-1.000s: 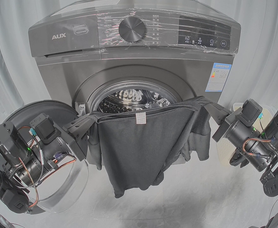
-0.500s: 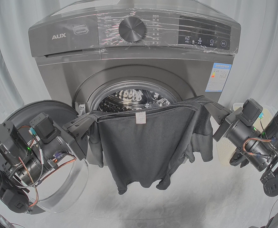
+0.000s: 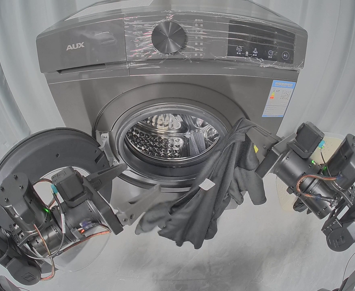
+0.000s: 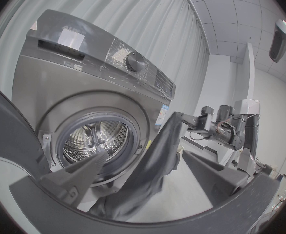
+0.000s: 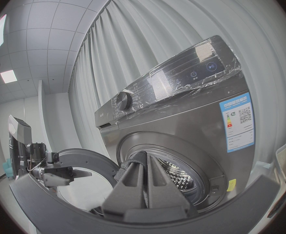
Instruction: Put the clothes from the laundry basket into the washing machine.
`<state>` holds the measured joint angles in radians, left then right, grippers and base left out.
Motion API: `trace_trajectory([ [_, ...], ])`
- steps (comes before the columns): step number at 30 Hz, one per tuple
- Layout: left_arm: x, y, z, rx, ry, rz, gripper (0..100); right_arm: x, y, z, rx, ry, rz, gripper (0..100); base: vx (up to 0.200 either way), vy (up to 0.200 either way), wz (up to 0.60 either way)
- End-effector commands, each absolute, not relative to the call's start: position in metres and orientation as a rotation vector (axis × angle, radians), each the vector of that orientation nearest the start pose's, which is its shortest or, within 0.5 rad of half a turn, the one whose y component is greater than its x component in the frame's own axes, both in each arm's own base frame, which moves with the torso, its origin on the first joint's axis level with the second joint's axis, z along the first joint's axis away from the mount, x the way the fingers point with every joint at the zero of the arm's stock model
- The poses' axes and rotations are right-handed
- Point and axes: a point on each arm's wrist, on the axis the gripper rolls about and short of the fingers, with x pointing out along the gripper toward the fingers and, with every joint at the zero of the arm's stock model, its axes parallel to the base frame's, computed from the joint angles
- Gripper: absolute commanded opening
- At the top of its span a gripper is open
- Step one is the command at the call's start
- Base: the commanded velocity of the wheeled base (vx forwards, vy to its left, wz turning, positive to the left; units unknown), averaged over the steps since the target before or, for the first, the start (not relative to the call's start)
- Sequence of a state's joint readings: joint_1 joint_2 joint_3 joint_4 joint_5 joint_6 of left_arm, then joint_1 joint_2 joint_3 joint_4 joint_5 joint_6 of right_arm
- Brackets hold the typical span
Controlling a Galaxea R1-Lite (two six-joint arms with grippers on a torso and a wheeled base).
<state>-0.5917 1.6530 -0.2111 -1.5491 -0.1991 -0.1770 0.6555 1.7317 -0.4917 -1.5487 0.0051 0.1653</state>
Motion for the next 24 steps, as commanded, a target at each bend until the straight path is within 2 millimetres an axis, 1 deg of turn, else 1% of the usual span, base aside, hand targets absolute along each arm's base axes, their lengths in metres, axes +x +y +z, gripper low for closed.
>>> trace_trajectory([
  [1,0.178,-0.133,0.139,-0.188,0.003,-0.826,100,0.230,0.182,0.178,0.262,-0.225,0.689,0,0.000,0.000,0.00],
  [4,0.181,-0.135,0.123,-0.170,0.079,-0.819,100,0.227,0.194,0.181,0.287,-0.229,0.728,0,0.000,0.000,0.00],
  [5,0.186,-0.137,0.116,-0.162,0.107,-0.814,100,0.224,0.197,0.181,0.296,-0.226,0.745,0,0.000,0.000,0.00],
  [6,0.186,-0.137,0.116,-0.162,0.107,-0.814,100,0.224,0.197,0.181,0.296,-0.226,0.745,0,0.000,0.000,0.00],
  [7,0.194,-0.141,0.105,-0.150,0.145,-0.805,100,0.220,0.202,0.181,0.304,-0.223,0.766,0,0.000,0.000,0.00],
  [8,0.195,-0.142,0.104,-0.147,0.149,-0.807,100,0.219,0.202,0.181,0.306,-0.222,0.770,0,0.000,0.000,0.00],
  [9,0.203,-0.148,0.096,-0.141,0.170,-0.804,100,0.215,0.206,0.183,0.312,-0.225,0.787,0,0.000,0.000,0.00],
  [11,0.207,-0.150,0.093,-0.139,0.179,-0.804,100,0.214,0.207,0.183,0.312,-0.222,0.794,0,0.000,0.000,0.00],
  [13,0.218,-0.158,0.081,-0.133,0.209,-0.800,100,0.210,0.209,0.185,0.318,-0.227,0.810,0,0.000,0.000,0.00],
  [14,0.218,-0.159,0.080,-0.132,0.212,-0.800,100,0.209,0.209,0.185,0.317,-0.227,0.812,0,0.000,0.000,0.00],
  [15,0.226,-0.164,0.072,-0.118,0.226,-0.798,100,0.205,0.209,0.188,0.322,-0.235,0.821,0,0.000,0.000,0.00],
  [17,0.234,-0.169,0.063,-0.095,0.230,-0.794,100,0.202,0.209,0.191,0.328,-0.242,0.831,0,0.000,0.000,0.00],
  [22,0.250,-0.180,0.044,-0.066,0.248,-0.791,100,0.194,0.212,0.194,0.336,-0.248,0.856,0,0.000,0.000,0.00],
  [24,0.257,-0.185,0.040,-0.069,0.244,-0.796,100,0.193,0.213,0.195,0.336,-0.249,0.863,0,0.000,0.000,0.00],
])
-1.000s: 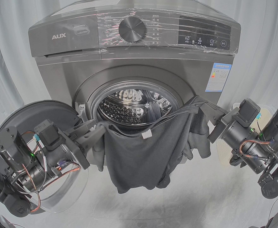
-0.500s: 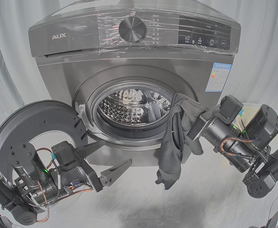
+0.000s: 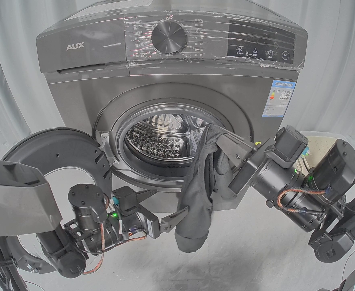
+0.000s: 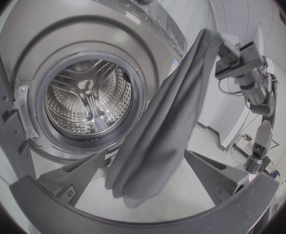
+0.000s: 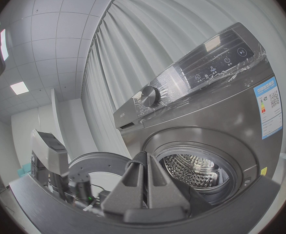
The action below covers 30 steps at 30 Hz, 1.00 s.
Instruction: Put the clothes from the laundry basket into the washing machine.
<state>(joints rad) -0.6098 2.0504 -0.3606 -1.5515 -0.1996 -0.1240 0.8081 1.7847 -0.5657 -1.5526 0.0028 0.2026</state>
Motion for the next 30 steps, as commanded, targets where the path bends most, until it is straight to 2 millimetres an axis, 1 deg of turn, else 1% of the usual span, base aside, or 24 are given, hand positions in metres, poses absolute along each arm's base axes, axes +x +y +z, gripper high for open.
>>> trace_trajectory([
  [1,0.260,-0.187,0.037,-0.069,0.246,-0.796,100,0.192,0.214,0.195,0.339,-0.250,0.865,0,0.000,0.000,0.00],
  [4,0.267,-0.189,0.031,-0.067,0.248,-0.788,100,0.191,0.215,0.195,0.339,-0.247,0.872,0,0.000,0.000,0.00],
  [9,0.270,-0.190,0.026,-0.066,0.257,-0.783,100,0.187,0.217,0.199,0.351,-0.260,0.887,0,0.000,0.000,0.00],
  [14,0.275,-0.193,0.019,-0.056,0.259,-0.779,100,0.182,0.221,0.199,0.356,-0.254,0.909,0,0.000,0.000,0.00],
  [17,0.278,-0.195,0.019,-0.059,0.249,-0.780,100,0.180,0.222,0.199,0.358,-0.254,0.916,0,0.000,0.000,0.00],
  [21,0.290,-0.203,0.013,-0.061,0.225,-0.782,100,0.179,0.223,0.199,0.360,-0.254,0.921,0,0.000,0.000,0.00],
  [22,0.292,-0.205,0.011,-0.054,0.220,-0.784,0,0.180,0.222,0.199,0.359,-0.253,0.918,0,0.000,0.000,0.00],
  [24,0.291,-0.206,0.012,-0.050,0.216,-0.793,0,0.182,0.221,0.199,0.358,-0.252,0.911,0,0.000,0.000,0.00],
  [30,0.289,-0.207,0.023,-0.058,0.186,-0.807,0,0.183,0.220,0.200,0.373,-0.253,0.910,0,0.000,0.000,0.00],
])
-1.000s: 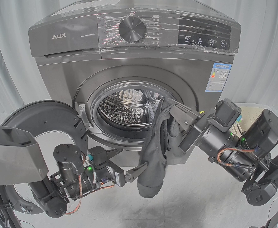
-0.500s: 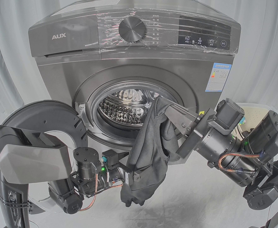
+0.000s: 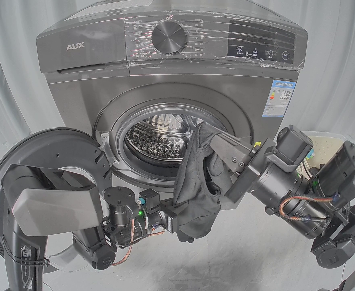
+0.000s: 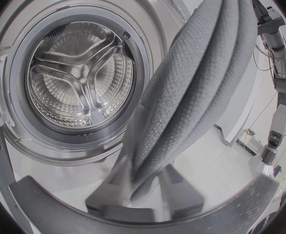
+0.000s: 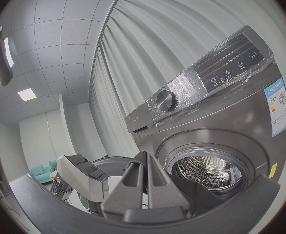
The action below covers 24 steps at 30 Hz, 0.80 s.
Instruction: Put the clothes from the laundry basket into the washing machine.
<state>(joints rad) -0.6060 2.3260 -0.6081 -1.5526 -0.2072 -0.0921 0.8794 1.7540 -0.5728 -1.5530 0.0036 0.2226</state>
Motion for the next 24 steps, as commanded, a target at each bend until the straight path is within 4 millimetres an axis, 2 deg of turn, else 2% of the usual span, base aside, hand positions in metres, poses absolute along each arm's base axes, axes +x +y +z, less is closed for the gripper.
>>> trace_trajectory([
  [1,0.289,-0.207,0.023,-0.058,0.186,-0.807,0,0.183,0.220,0.200,0.373,-0.253,0.910,0,0.000,0.000,0.00],
  [7,0.278,-0.205,0.042,-0.064,0.156,-0.852,0,0.204,0.213,0.200,0.384,-0.253,0.855,0,0.000,0.000,0.00],
  [12,0.256,-0.197,0.063,-0.068,0.141,-0.884,0,0.234,0.215,0.205,0.452,-0.274,0.805,0,0.000,0.000,0.00],
  [13,0.246,-0.193,0.071,-0.069,0.135,-0.913,0,0.242,0.213,0.203,0.452,-0.276,0.785,0,0.000,0.000,0.00],
  [15,0.232,-0.186,0.080,-0.070,0.135,-0.947,0,0.249,0.212,0.197,0.451,-0.260,0.769,0,0.000,0.000,0.00],
  [16,0.232,-0.186,0.080,-0.070,0.135,-0.947,0,0.249,0.212,0.197,0.451,-0.260,0.769,0,0.000,0.000,0.00],
  [17,0.213,-0.179,0.090,-0.072,0.132,-0.987,0,0.254,0.212,0.186,0.447,-0.226,0.757,0,0.000,0.000,0.00],
  [18,0.207,-0.176,0.093,-0.075,0.131,-0.998,0,0.255,0.214,0.180,0.446,-0.209,0.758,0,0.000,0.000,0.00],
  [24,0.185,-0.158,0.112,-0.084,0.084,-1.002,0,0.251,0.216,0.148,0.407,-0.089,0.751,0,0.000,0.000,0.00],
])
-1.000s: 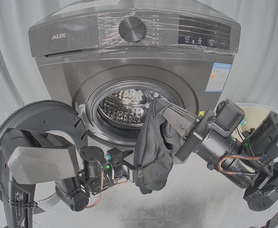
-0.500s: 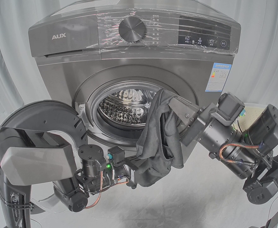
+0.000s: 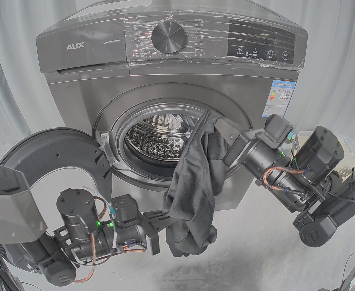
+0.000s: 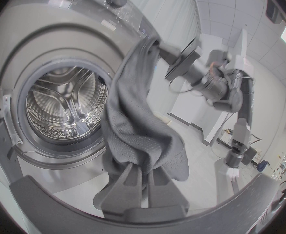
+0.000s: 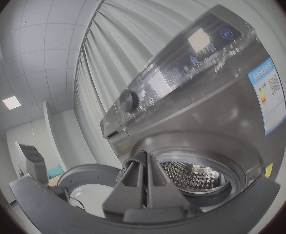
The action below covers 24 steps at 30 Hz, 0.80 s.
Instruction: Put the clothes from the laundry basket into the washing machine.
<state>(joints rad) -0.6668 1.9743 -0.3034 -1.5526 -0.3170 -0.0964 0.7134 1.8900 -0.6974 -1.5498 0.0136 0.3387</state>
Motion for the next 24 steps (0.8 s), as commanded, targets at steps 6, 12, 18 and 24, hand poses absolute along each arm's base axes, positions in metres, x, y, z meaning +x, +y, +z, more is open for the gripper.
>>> trace_trajectory([
  [6,0.182,-0.153,0.124,-0.097,0.035,-0.988,0,0.251,0.219,0.119,0.349,0.000,0.733,0,0.000,0.000,0.00],
  [12,0.181,-0.152,0.128,-0.101,0.020,-0.986,0,0.250,0.215,0.106,0.298,0.035,0.718,0,0.000,0.000,0.00],
  [18,0.184,-0.150,0.128,-0.102,0.018,-0.970,0,0.249,0.215,0.104,0.288,0.039,0.703,0,0.000,0.000,0.00],
  [24,0.184,-0.149,0.130,-0.102,0.005,-0.960,0,0.242,0.204,0.098,0.232,0.064,0.666,100,0.000,0.000,0.00],
])
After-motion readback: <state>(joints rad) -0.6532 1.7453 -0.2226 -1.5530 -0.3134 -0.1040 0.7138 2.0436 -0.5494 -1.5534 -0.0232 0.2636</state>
